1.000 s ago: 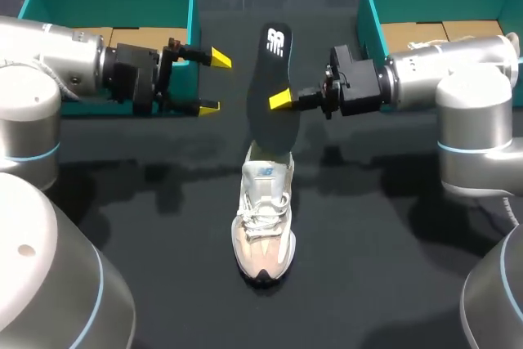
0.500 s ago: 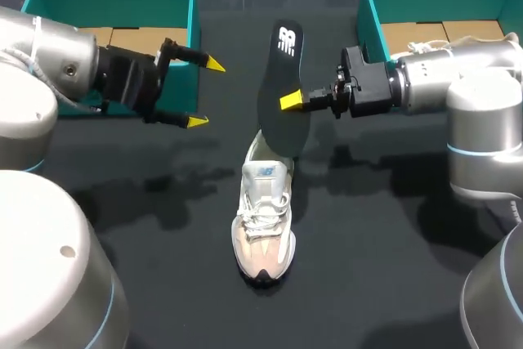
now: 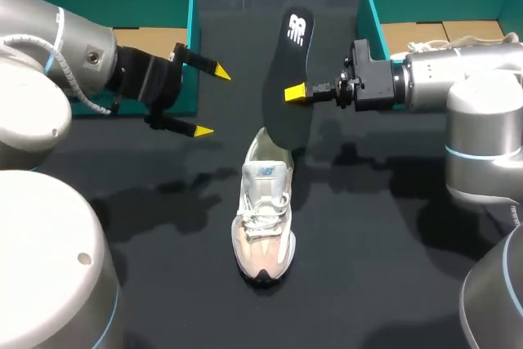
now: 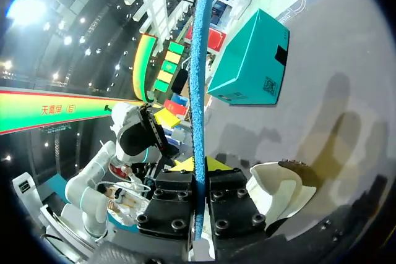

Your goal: Take the shoe out of the shoebox, open the shoe tongue, remove and reinsert the insole, then place the shoe into the shoebox

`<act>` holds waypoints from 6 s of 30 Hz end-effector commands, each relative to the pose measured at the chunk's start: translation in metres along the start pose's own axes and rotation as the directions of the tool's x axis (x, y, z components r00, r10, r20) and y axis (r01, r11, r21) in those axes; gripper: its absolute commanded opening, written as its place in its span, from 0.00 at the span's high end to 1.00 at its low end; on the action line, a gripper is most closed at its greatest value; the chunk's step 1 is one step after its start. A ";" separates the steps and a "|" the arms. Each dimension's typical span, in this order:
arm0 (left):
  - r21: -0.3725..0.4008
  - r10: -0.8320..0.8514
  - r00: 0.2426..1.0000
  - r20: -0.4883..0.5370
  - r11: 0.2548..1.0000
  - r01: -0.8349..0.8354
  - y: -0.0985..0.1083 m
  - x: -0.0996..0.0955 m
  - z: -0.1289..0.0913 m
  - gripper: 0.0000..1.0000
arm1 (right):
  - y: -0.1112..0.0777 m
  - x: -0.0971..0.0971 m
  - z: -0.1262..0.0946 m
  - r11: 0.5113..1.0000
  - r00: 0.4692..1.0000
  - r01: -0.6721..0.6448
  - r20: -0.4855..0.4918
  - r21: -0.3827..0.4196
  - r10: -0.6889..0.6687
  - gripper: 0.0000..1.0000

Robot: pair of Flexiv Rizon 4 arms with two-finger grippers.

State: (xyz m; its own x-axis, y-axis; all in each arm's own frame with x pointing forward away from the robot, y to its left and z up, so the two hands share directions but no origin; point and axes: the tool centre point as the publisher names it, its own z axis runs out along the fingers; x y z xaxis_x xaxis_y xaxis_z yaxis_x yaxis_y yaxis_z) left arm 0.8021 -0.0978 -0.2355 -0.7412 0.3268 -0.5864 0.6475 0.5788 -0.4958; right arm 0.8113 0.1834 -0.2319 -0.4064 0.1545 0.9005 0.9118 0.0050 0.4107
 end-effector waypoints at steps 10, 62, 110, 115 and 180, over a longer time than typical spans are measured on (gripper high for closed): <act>-0.380 -0.254 0.955 -0.156 0.908 0.179 0.001 0.006 0.025 0.00 | -0.008 0.008 0.005 0.999 0.999 0.030 0.026 -0.032 -0.029 1.00; -0.396 -0.508 0.844 -0.173 0.820 0.412 0.024 0.082 0.073 0.00 | -0.012 -0.022 0.035 0.925 0.924 0.373 -0.062 -0.065 -0.377 1.00; -0.401 -0.527 0.830 -0.184 0.811 0.426 0.032 0.081 0.085 0.00 | -0.026 -0.040 0.039 0.811 0.824 0.559 0.011 -0.171 -0.566 1.00; -0.401 -0.527 0.830 -0.184 0.811 0.426 0.032 0.081 0.085 0.00 | -0.031 -0.040 0.038 0.798 0.810 0.584 0.043 -0.148 -0.585 1.00; -0.401 -0.527 0.830 -0.184 0.811 0.426 0.032 0.081 0.085 0.00 | -0.095 -0.065 0.043 0.897 0.898 0.441 -0.001 0.034 -0.441 0.70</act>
State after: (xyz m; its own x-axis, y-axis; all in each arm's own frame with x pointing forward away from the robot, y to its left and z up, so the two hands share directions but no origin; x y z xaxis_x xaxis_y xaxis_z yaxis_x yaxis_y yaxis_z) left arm 0.7785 -0.1160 -0.3533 -0.9889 0.1047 -0.1053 0.1384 0.9069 -0.3980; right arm 0.7510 0.2155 -0.3364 -0.7662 0.1376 0.6277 0.6412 0.0997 0.7609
